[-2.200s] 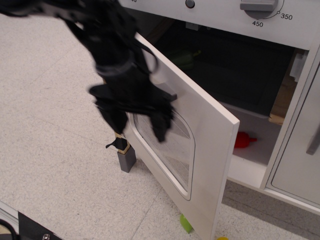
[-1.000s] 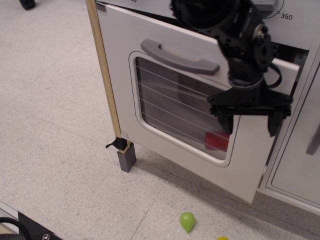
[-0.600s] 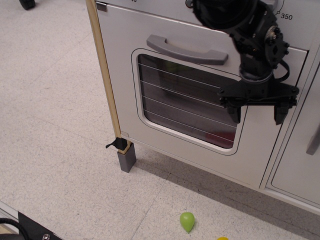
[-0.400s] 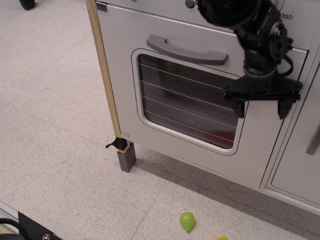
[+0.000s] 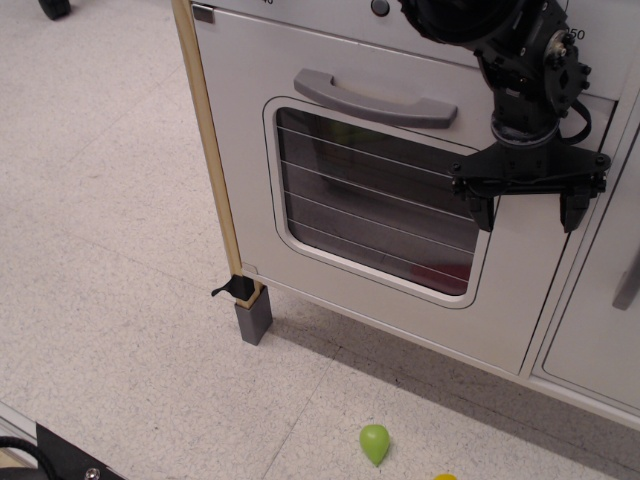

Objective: Close oven

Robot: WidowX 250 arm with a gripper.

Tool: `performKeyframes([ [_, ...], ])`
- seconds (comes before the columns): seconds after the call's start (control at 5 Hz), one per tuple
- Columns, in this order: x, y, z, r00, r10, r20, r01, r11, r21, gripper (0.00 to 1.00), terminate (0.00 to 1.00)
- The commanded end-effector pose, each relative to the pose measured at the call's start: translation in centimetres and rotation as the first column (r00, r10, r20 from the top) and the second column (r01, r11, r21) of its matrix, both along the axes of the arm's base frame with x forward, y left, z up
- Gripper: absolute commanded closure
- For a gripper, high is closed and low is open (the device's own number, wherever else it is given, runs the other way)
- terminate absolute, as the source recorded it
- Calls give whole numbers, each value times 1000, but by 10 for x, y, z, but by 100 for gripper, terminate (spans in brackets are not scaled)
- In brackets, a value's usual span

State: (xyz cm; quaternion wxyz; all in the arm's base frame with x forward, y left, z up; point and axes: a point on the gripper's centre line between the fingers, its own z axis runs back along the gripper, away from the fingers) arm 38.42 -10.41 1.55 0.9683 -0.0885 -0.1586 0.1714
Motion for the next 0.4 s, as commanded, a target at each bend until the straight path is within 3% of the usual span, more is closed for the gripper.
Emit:
performKeyframes([
  [0.0,-16,25,26,999,-25,39,24,999,22,0,0],
  [0.2,-35,34,24,999,-39,21,38,999,35,0,100],
])
